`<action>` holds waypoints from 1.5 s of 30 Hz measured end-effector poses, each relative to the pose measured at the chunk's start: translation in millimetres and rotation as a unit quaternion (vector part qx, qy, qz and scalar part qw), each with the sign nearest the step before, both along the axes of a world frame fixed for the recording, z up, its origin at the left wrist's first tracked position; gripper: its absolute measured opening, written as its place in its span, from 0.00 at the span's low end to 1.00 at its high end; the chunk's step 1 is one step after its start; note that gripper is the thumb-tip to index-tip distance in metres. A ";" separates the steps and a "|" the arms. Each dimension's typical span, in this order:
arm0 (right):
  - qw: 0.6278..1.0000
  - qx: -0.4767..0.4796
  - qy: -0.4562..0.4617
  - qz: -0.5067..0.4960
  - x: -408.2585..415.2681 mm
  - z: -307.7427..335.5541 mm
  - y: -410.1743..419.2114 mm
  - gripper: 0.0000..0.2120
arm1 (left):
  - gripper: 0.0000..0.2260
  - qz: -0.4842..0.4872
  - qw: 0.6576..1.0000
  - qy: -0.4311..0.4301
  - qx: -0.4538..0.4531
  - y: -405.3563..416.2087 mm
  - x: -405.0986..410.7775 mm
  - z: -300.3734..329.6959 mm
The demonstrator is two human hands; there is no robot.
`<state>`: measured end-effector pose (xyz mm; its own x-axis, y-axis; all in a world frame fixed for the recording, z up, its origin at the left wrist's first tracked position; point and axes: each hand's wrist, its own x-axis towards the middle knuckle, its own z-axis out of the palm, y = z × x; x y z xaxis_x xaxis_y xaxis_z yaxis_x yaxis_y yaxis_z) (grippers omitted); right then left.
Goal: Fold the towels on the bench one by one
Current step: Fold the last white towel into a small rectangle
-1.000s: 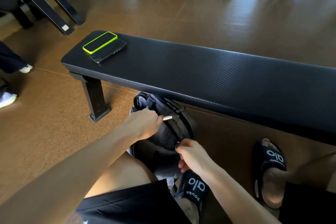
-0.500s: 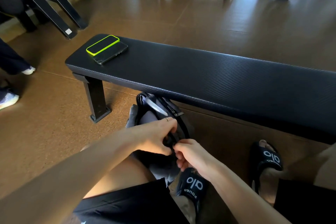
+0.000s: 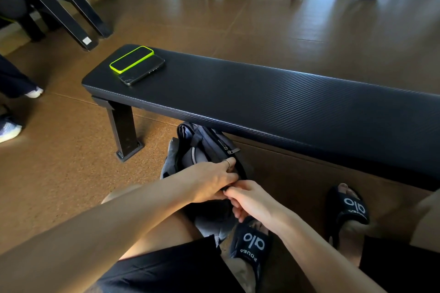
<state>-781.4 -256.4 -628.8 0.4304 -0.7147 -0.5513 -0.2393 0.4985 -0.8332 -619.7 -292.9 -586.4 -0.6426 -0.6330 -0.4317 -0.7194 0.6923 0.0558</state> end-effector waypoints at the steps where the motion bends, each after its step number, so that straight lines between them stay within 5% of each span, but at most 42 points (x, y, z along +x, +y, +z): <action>1: 1.000 -0.002 0.001 -0.004 0.3 -0.6 0.7 0.10 | 0.18 -0.001 1.000 -0.003 0.001 0.4 1.2 -0.3; 8: 0.999 -0.019 0.032 -0.016 -5.8 -0.2 1.3 0.04 | 0.14 0.030 0.999 -0.017 0.036 1.3 1.1 6.5; 15: 0.936 -0.270 0.222 -0.038 4.2 -16.0 21.4 0.15 | 0.11 0.145 0.982 0.065 0.104 2.8 4.2 0.4; 20: 0.908 -0.320 0.265 -0.054 18.4 -19.0 26.4 0.14 | 0.10 0.222 0.957 0.059 0.177 -2.3 5.0 -1.8; 26: 0.908 -0.317 0.271 -0.048 15.9 -19.3 16.5 0.14 | 0.14 0.146 0.988 -0.040 -0.026 3.2 13.3 -2.4; 34: 0.895 -0.328 0.303 -0.008 16.4 -16.9 8.1 0.12 | 0.13 0.104 0.994 -0.008 -0.024 -5.3 20.0 -0.8; 40: 0.845 -0.382 0.371 0.044 23.5 -10.4 8.2 0.09 | 0.12 0.081 0.995 0.024 -0.059 -8.3 28.8 1.8; 45: 0.852 -0.387 0.353 0.007 29.2 -2.4 5.5 0.14 | 0.13 0.056 0.989 0.049 -0.126 -8.4 31.6 2.1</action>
<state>-752.2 -250.9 -631.2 0.1974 -0.9794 -0.0427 -0.8188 -0.1408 -0.5566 -588.1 -301.4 -584.4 -0.5927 -0.7824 -0.1913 -0.7925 0.6089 -0.0349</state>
